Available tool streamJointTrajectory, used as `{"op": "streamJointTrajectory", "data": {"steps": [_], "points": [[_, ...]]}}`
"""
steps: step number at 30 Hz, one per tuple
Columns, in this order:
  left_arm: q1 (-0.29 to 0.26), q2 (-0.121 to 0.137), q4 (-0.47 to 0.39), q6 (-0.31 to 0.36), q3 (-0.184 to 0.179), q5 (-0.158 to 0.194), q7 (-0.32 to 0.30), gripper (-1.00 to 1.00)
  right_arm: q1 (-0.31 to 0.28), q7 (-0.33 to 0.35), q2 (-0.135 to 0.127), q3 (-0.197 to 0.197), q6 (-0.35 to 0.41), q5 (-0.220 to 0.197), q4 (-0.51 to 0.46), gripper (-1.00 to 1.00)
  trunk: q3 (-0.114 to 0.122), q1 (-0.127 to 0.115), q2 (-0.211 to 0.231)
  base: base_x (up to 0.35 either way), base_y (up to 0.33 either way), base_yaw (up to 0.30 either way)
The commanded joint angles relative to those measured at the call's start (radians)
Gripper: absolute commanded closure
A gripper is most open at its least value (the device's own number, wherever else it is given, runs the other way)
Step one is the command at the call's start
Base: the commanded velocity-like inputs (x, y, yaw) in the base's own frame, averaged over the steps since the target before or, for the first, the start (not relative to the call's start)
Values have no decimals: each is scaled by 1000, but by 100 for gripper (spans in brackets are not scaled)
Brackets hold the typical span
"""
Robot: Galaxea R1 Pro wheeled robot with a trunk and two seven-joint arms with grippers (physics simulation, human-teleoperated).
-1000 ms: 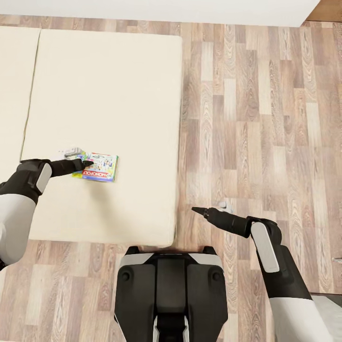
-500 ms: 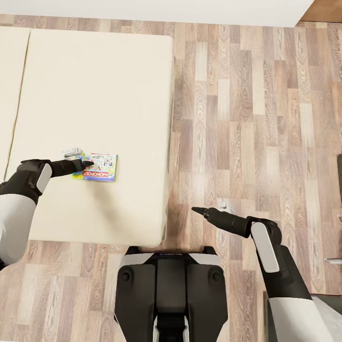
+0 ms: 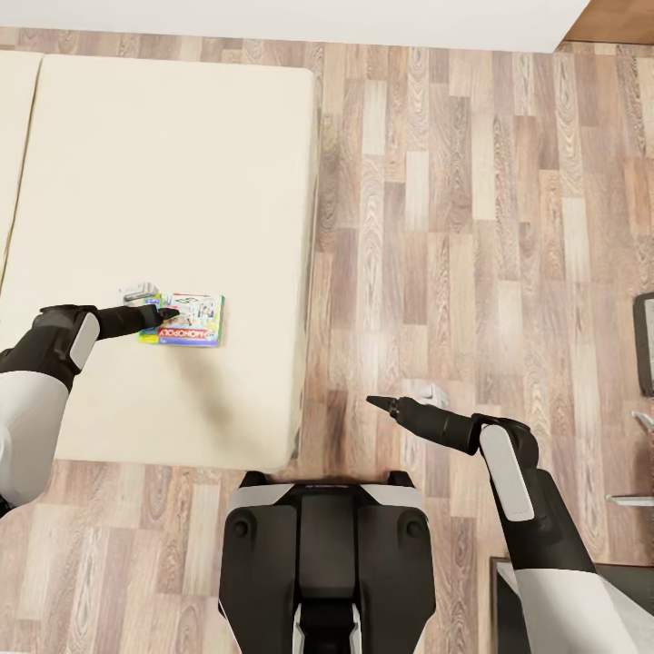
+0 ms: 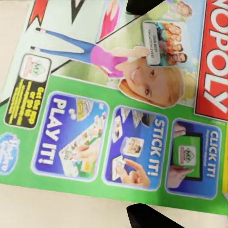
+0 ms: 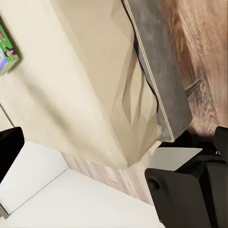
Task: Put all the toys in the child's room - the three board games (two on the bed and one on the table), the two jigsaw puzzles on the table, and the tennis ball on the table - inside the toy box on the table in the child's room.
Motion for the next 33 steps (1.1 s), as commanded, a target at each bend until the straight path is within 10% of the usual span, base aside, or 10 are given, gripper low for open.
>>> {"op": "streamJointTrajectory", "data": {"steps": [1,33], "points": [[0,-1,44,10,3,4,-5,-100,0,10,0,-1,4,9,0,-100,-1,1,-1,0,-87,0],[0,-1,42,9,2,4,-5,-100,0,10,0,-1,4,8,0,-100,-1,1,-1,0,-82,0]]}}
